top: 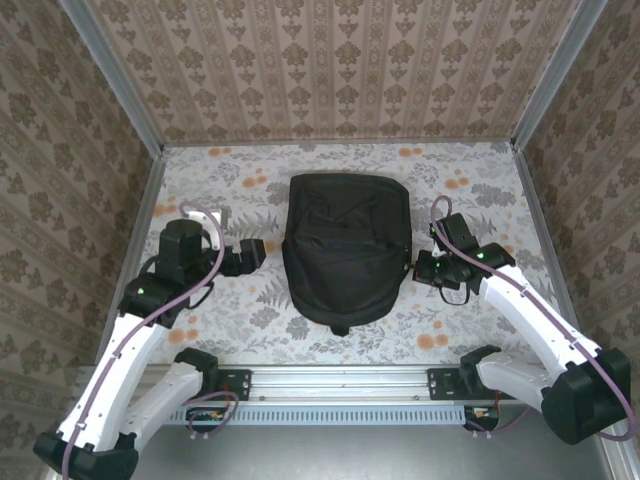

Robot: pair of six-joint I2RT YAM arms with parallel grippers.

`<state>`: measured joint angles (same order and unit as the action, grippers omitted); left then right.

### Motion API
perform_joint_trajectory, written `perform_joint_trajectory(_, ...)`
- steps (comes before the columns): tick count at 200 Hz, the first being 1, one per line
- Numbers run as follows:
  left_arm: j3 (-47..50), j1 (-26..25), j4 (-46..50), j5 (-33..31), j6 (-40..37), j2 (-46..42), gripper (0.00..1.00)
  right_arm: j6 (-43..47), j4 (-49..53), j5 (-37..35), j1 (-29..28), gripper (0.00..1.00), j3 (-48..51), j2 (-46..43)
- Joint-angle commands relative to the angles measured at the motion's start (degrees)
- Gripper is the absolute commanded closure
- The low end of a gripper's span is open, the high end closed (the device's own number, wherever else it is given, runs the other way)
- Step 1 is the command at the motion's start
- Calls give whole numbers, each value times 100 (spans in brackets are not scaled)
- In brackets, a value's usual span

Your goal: Pack the student bag

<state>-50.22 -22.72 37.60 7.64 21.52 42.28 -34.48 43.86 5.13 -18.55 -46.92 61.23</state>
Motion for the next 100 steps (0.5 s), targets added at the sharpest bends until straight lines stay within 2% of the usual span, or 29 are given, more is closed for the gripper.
perform_joint_trajectory(1,112,27,-478,-328,-593,-41,0,-5,-84,111,39,78,95,-25)
perform_joint_trajectory(7,129,33,-508,-431,-665,-11,0,-22,-101,114,37,73,102,-72)
perform_joint_trajectory(15,171,31,-644,-543,-794,7,0,-24,-111,75,36,60,75,-184)
perform_joint_trajectory(19,212,31,-746,-575,-880,8,0,-24,-125,56,35,49,54,-261)
perform_joint_trajectory(23,258,19,-874,-598,-977,10,0,-16,-141,27,30,34,34,-344)
perform_joint_trajectory(28,326,22,-1049,-626,-1085,29,0,6,-169,-6,34,8,11,-463)
perform_joint_trajectory(31,369,26,-1172,-658,-1149,44,0,11,-179,-44,27,1,-7,-537)
perform_joint_trajectory(58,768,131,-2108,-1446,-1674,168,0,504,-1080,-370,-86,0,92,-1573)
perform_joint_trajectory(72,1259,438,-3050,-1379,-1763,155,0,600,-1742,-906,-123,0,298,-2058)
perform_joint_trajectory(84,1809,830,-4099,-1130,-1700,277,0,365,-2091,-1828,-125,0,403,-2202)
perform_joint_trajectory(100,2318,1282,-5314,-1010,-1667,694,0,-750,-2542,-3393,-119,0,778,-2280)
